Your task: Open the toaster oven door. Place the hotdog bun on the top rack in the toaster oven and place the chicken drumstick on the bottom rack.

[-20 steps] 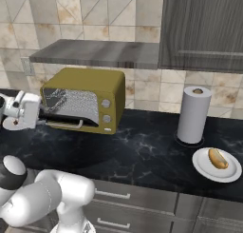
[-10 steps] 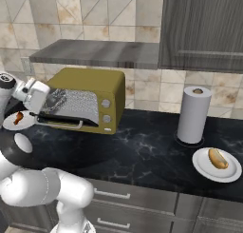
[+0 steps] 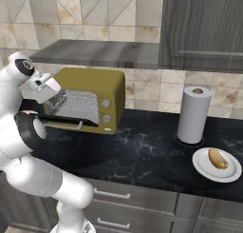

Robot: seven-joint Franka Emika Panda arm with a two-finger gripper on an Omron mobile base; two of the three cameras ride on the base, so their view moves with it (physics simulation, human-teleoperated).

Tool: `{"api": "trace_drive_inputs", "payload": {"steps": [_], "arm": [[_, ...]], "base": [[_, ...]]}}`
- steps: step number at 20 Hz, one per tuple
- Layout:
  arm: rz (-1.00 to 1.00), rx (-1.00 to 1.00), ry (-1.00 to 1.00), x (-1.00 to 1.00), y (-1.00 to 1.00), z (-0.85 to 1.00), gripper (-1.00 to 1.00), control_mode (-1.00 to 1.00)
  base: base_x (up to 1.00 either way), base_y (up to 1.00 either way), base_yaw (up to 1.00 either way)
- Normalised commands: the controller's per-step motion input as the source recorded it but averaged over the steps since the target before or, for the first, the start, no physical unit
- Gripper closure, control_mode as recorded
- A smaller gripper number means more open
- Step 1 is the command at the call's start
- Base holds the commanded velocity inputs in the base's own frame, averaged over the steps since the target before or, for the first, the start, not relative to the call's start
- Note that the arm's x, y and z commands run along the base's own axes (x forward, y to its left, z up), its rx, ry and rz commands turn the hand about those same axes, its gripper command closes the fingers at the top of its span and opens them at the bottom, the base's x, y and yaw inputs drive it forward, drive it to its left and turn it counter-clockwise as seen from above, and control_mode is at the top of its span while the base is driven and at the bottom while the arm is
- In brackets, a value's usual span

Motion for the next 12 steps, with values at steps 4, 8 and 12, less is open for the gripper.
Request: {"api": "trace_drive_inputs", "payload": {"steps": [4,8,12], "arm": [[0.0,0.19,0.0,0.42,0.0,-0.26,-1.0,-1.0],[0.01,0.14,0.02,0.26,0.04,-0.44,-1.0,-1.0],[0.04,0.14,0.06,0.22,0.01,-0.45,-1.0,-1.0]], "base": [[0.0,0.0,0.0],[0.0,0.0,0.0],[0.0,0.0,0.0]]}}
